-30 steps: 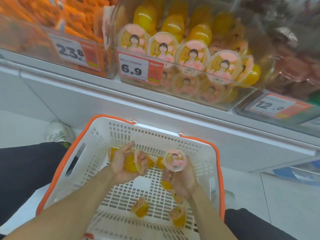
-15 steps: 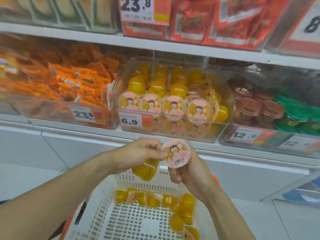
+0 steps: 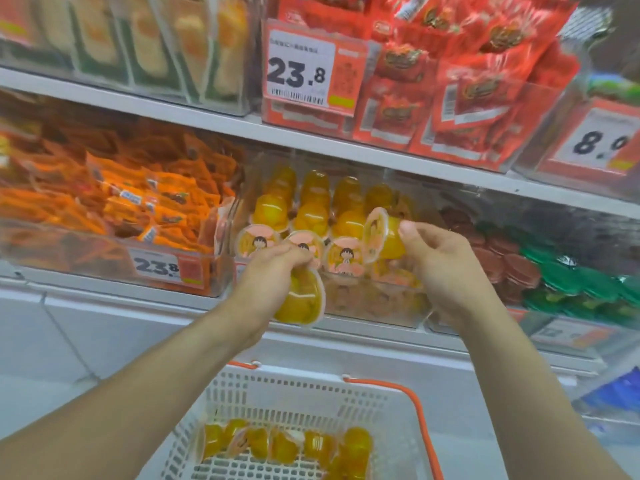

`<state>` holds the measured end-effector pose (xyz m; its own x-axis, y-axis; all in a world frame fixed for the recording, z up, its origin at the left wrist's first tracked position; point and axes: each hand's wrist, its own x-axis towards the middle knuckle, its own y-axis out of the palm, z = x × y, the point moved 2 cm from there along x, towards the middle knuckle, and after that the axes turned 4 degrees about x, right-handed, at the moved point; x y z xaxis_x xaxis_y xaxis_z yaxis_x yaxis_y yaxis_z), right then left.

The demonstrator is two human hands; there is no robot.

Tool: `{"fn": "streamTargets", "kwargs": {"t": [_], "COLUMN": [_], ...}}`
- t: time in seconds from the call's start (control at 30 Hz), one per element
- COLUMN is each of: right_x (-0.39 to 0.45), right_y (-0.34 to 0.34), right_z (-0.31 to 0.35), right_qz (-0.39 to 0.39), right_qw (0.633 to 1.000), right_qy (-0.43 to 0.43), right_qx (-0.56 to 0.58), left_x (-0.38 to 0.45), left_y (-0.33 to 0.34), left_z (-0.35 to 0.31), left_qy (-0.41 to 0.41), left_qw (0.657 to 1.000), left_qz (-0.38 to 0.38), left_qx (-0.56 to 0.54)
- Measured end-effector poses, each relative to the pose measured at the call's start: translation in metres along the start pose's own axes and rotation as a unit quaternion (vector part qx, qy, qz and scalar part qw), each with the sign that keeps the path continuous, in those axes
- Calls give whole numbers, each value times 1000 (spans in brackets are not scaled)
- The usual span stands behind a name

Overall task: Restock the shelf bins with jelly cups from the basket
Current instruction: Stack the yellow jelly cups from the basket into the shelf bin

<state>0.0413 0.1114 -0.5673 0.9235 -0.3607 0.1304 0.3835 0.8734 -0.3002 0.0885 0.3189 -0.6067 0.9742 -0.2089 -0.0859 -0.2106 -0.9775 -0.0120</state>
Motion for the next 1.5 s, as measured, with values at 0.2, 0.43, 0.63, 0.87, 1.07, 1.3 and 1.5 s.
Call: {"fn": "streamTargets", "kwargs": {"t": [0.2,0.43,0.63,0.87,1.07,1.3,1.5], "right_x": [66,136,163,184,155,13,-45], "right_y": [7,20,30,31,21,25,57], "right_z": [10,-18,-29,-41,-28,11,-12], "right_qz": [-95,-51,-45,-74,-69,-3,323], "right_qw": [924,857,828,820,851,958,859], "right_qy": [-80,-61,-58,-55,-81,-168,297], "right_qx": [-362,-509,-555,-564,-514,-230,264], "left_x": [-5,-3,2,4,1,-5,-10], "left_y": [1,16,17,18,18,27,38], "left_z": [-1,4,4,4,0,-5,-2], "left_qy": [-4,-9,-20,-24,-6,60,167], "left_qw": [1000,1000,999,999,997,985,979], "left_qz": [-18,-11,-31,-41,-56,-41,-19], "left_qx": [1,-21,-24,-26,-56,-156,-112]}}
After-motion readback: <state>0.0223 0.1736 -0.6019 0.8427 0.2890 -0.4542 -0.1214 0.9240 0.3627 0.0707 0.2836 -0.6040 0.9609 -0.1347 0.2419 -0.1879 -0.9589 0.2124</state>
